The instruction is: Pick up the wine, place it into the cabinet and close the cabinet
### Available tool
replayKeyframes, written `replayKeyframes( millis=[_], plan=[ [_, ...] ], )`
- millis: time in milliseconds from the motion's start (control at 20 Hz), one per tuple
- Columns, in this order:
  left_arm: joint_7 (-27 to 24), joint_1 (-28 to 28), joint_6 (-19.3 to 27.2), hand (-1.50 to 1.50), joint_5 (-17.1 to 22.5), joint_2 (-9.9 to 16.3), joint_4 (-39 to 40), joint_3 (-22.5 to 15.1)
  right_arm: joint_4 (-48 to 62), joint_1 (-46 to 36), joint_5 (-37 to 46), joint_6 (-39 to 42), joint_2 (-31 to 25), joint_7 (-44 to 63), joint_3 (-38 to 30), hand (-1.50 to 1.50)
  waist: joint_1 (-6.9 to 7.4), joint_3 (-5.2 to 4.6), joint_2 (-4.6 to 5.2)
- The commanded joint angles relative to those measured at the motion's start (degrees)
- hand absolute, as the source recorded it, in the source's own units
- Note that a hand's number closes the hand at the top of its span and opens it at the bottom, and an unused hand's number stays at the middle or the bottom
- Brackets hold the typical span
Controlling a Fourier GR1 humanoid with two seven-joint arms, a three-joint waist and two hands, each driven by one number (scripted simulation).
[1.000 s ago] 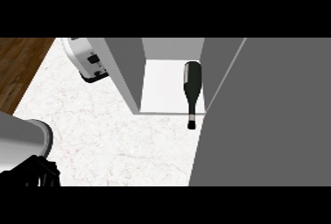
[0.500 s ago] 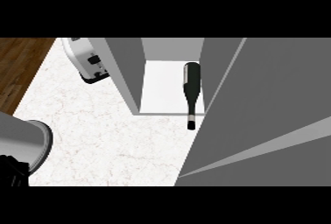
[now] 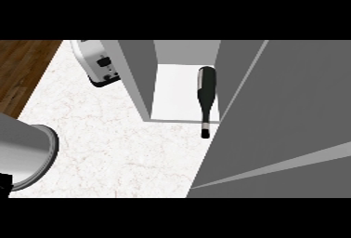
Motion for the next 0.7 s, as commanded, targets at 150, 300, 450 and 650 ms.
replayKeyframes(
  millis=[150, 300, 450, 650],
  plan=[
    [0.0, 0.3, -3.8, 1.50, 1.6, 1.6, 1.1, 2.3, 6.1, -4.1, 2.5, -9.8, 5.4, 0.7, 13.0, 1.50, 1.30, -0.10, 0.28],
    [-0.5, 1.0, -4.9, 1.50, 1.6, 1.6, 1.4, 2.4, 6.7, -4.9, 2.4, -10.2, 5.4, -0.7, 11.9, 1.50, 2.09, -0.16, 0.13],
    [0.2, 0.7, -5.7, 1.50, 2.4, 2.2, 1.3, 3.0, 7.8, -4.9, 0.6, -10.7, 5.4, -0.6, 11.5, 1.50, 2.30, -0.19, 0.48],
    [-0.2, 1.0, -6.5, 1.50, 1.2, 1.9, 1.0, 1.7, 9.2, -6.7, -0.2, -11.2, 5.3, -2.2, 8.6, 1.50, 3.22, -0.24, 0.85]
  ],
)
